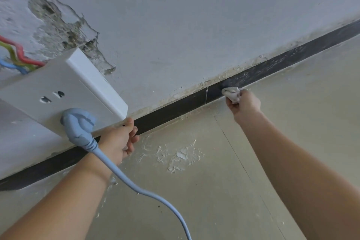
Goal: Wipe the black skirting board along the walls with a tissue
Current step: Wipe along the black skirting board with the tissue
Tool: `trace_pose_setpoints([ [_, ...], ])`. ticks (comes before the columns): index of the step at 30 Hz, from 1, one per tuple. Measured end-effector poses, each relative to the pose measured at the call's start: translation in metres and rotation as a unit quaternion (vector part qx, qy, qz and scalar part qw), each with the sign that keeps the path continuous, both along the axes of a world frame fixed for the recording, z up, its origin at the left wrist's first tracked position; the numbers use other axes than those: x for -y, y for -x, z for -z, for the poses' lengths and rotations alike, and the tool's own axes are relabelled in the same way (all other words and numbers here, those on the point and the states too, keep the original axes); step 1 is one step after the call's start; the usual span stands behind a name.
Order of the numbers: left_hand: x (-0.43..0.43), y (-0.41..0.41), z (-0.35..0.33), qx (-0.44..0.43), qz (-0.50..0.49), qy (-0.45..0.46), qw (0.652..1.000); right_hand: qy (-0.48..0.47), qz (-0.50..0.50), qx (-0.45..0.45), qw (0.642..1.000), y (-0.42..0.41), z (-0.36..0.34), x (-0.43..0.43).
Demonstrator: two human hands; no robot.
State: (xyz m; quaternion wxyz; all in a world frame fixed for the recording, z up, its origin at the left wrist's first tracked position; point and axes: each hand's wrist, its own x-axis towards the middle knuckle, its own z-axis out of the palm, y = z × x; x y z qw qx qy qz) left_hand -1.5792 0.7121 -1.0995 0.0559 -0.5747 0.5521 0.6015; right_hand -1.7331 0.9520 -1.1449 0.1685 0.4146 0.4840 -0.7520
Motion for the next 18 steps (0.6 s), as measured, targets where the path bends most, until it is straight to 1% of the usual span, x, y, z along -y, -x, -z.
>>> trace_pose_setpoints([
  [1,0.000,0.000,-0.001,0.001,0.001,-0.005,1.000,0.000,0.011,0.004,1.000,-0.002,-0.002,-0.003],
  [2,0.000,0.000,-0.002,0.003,0.003,-0.009,1.000,0.008,-0.001,0.018,1.000,-0.007,-0.004,-0.003],
  [3,0.000,0.000,-0.001,0.005,0.005,-0.010,1.000,0.038,-0.028,0.041,0.998,-0.017,-0.007,0.005],
  [5,0.001,0.001,-0.001,0.010,0.010,-0.012,1.000,0.115,-0.128,0.071,0.982,-0.043,-0.011,0.034],
  [7,0.003,0.002,-0.001,0.013,0.013,-0.013,1.000,0.155,-0.213,0.071,0.962,-0.058,-0.021,0.065],
  [9,0.003,0.002,-0.002,0.018,0.019,-0.014,1.000,0.148,-0.241,0.060,0.957,-0.056,-0.032,0.078],
  [12,0.002,0.003,-0.004,0.023,0.026,-0.020,0.999,0.104,-0.236,0.043,0.965,-0.032,-0.044,0.060],
  [14,0.001,0.003,-0.004,0.028,0.023,-0.022,0.999,0.058,-0.198,0.019,0.978,-0.013,-0.047,0.036],
  [15,0.001,0.002,-0.003,0.030,0.018,-0.020,0.999,0.044,-0.151,0.015,0.987,-0.006,-0.046,0.023],
  [16,0.000,0.003,-0.003,0.031,0.009,-0.013,0.999,0.043,-0.082,0.017,0.996,0.001,-0.044,0.011],
  [17,-0.001,0.003,-0.003,0.031,0.002,-0.007,0.999,0.049,-0.010,0.024,0.998,0.005,-0.043,0.003],
  [18,-0.003,0.004,-0.005,0.033,-0.004,-0.006,0.999,0.056,0.038,0.031,0.997,0.006,-0.043,-0.001],
])
